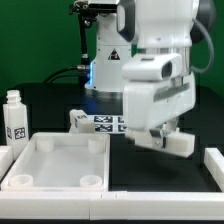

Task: Assemble desk

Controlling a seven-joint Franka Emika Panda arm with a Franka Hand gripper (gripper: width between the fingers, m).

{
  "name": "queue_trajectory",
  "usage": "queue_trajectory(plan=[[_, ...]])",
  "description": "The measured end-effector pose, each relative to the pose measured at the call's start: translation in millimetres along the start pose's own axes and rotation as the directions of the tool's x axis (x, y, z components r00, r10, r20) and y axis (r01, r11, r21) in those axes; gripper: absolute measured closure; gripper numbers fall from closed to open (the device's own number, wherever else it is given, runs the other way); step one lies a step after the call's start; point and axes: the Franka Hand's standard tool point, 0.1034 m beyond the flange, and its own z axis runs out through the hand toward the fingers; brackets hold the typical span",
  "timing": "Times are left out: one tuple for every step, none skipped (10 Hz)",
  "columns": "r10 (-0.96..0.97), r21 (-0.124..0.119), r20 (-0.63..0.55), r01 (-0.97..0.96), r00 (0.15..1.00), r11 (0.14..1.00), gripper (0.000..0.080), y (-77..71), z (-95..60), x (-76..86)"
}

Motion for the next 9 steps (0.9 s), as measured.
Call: queue_trajectory(plan=[[0.067, -0.008, -0.002, -0.067, 0.998, 0.998, 0.0534, -6.3, -16.3, 9.2], [0.116, -0.017, -0.012, -0.116, 0.993, 0.993, 0.0534, -14.5, -28.3, 21.2], [0.041, -0.035, -0.039, -0.043, 0.998, 0.998, 0.0534, -10.8, -29.5, 25.2], [0.051, -0.031, -0.034, -0.052, 0.998, 0.998, 0.0534, -10.6, -26.7, 22.6], [0.049, -0.031, -0.034, -0.051, 0.998, 0.998, 0.0534, -11.1, -26.7, 23.0], [0.059, -0.028, -0.034, -0.06, 0.998, 0.998, 0.0534, -14.3, -25.7, 23.3], [0.25, -0.009, -0.034, -0.25, 0.968, 0.968, 0.0534, -39.3, -20.2, 22.7], [0.338, 0.001, -0.015, -0.338, 0.941, 0.941, 0.0533, -68.1, -26.1, 26.4], [0.4, 0.001, -0.026, -0.401, 0.916, 0.916, 0.0533, -90.3, -37.4, 32.8]])
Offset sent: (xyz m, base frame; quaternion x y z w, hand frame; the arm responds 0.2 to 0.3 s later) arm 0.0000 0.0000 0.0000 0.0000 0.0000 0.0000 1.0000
